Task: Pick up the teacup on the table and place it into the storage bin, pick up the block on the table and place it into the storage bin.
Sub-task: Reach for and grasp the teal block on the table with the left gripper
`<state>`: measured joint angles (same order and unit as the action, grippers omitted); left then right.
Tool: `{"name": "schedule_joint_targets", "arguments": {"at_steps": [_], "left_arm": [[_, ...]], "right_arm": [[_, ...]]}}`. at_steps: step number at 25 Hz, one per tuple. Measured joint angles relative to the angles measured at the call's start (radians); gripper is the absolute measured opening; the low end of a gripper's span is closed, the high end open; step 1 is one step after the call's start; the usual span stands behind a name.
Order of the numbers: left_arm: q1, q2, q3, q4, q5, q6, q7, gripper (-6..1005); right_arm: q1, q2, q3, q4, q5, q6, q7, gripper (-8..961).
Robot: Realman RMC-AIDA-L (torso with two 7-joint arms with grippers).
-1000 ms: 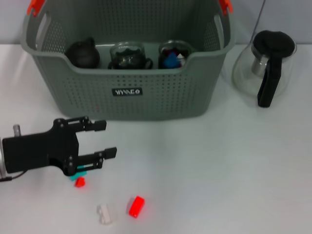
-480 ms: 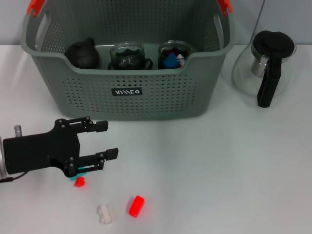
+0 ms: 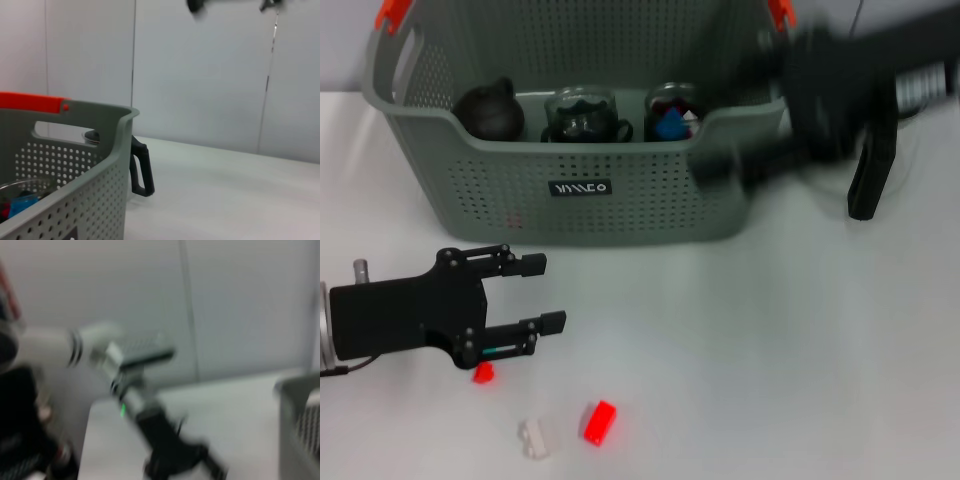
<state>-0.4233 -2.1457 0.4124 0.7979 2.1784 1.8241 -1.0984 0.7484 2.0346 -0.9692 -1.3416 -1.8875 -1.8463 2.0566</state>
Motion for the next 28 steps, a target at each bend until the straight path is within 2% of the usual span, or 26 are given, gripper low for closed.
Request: {"name": "schedule_joint_targets", "arguments": {"at_steps": [5,7,10,13,20,24,28], "left_arm": [[-0.017,0.006,0.007,0.053,0.055,0.0,-0.029,683],[-0.026,0.01,0.007,0.094,0.088,-0.005,-0.058,683],[-0.039,0.019,0.009,0.185,0.139,-0.004,-0.132,684],[-0.041,0.018,0.036,0.279,0.179,-0.004,-0.188,684],[-0.035,-0.019,0.17,0.492,0.292,-0.036,-0.334,684],[-0.034,-0.026,0.295,0.527,0.325,-0.038,-0.437,684],[-0.038,-0.025,0.354,0.542,0.333,-0.044,-0.501,685]], "right_arm": [[-0.079,0.055,-0.049,0.03,-0.144,-0.067,-0.094,832],[-0.09,0.061,-0.066,0.079,-0.163,-0.063,-0.11,832],[-0.09,0.061,-0.078,0.186,-0.167,-0.049,-0.131,832],[-0.086,0.061,-0.081,0.256,-0.173,-0.016,-0.16,833],[-0.08,0.059,-0.088,0.3,-0.176,0.052,-0.169,833],[-0.076,0.058,-0.089,0.313,-0.176,0.072,-0.171,833],[-0.076,0.057,-0.089,0.314,-0.176,0.085,-0.172,834]]}}
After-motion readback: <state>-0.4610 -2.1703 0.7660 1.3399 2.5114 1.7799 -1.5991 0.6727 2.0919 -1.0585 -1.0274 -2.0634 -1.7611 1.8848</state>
